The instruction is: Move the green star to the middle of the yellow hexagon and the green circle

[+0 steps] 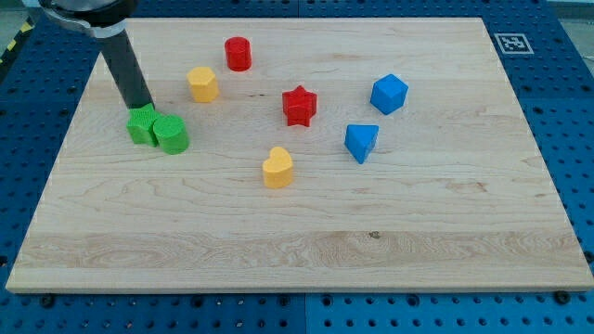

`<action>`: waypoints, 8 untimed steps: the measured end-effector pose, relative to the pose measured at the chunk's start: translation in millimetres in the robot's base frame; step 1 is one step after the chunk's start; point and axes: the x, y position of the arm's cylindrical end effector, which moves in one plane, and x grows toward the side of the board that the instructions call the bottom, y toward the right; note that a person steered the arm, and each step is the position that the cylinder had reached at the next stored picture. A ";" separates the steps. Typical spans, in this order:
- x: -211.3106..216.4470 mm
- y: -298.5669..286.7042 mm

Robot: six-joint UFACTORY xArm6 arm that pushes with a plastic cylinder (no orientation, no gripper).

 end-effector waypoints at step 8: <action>50.7 -20.8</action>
